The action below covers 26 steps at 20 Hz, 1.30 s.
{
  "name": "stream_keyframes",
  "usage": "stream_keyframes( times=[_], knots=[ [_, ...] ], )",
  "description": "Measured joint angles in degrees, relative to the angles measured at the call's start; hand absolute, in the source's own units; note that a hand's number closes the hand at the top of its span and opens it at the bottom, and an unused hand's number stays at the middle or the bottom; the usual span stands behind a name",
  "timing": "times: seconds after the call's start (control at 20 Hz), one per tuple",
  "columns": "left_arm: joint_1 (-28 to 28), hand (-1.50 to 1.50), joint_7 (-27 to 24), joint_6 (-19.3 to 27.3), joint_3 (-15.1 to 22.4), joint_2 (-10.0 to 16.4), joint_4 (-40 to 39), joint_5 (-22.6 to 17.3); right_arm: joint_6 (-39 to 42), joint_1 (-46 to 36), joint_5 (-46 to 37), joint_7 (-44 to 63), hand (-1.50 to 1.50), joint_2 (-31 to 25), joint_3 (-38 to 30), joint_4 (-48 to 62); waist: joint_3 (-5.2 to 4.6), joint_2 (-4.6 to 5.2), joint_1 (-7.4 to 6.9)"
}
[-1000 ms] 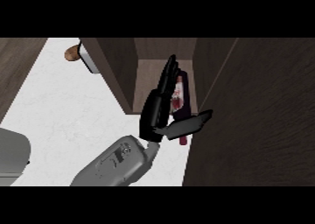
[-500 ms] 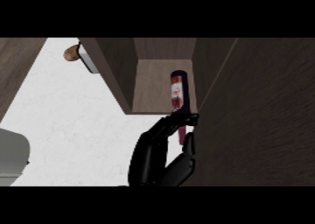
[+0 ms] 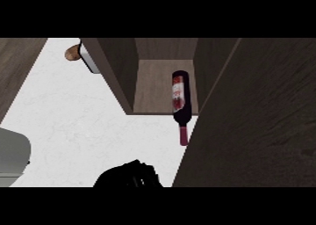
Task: Pick up the wine, place it into the cabinet and close the cabinet
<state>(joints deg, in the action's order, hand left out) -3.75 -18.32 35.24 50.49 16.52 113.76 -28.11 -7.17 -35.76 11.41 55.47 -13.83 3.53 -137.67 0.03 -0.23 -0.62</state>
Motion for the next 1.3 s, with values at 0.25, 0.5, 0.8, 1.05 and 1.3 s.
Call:
stream_keyframes(
  times=[0.25,0.5,0.8,1.05,1.3],
  knots=[
    [6.07,1.5,-1.64,-6.56,-4.01,8.59,6.19,-3.83,2.06,-0.69,0.85,-0.77,1.5,1.77,4.68,-0.13,-0.05,-0.01,-0.21],
    [11.79,1.5,-5.23,-14.14,-9.92,15.1,8.96,-8.91,1.44,-1.36,1.53,0.91,1.5,6.25,10.91,0.4,0.04,0.23,-0.51],
    [19.64,1.5,-9.19,-23.52,-22.34,23.44,11.01,-17.04,-0.61,-4.01,0.44,2.57,1.5,11.08,18.95,1.61,-0.1,-0.05,-0.76],
    [24.9,1.5,-11.82,-31.98,-31.4,28.28,9.93,-22.56,-5.24,-11.19,-3.29,0.04,1.5,12.97,27.45,9.08,-0.22,-0.21,-1.39],
    [28.59,1.5,-12.25,-40.39,-39.25,32.17,8.13,-27.92,-10.94,-20.07,-5.46,-3.74,1.5,13.53,30.86,20.01,-0.21,-0.13,-1.71]
  ],
)
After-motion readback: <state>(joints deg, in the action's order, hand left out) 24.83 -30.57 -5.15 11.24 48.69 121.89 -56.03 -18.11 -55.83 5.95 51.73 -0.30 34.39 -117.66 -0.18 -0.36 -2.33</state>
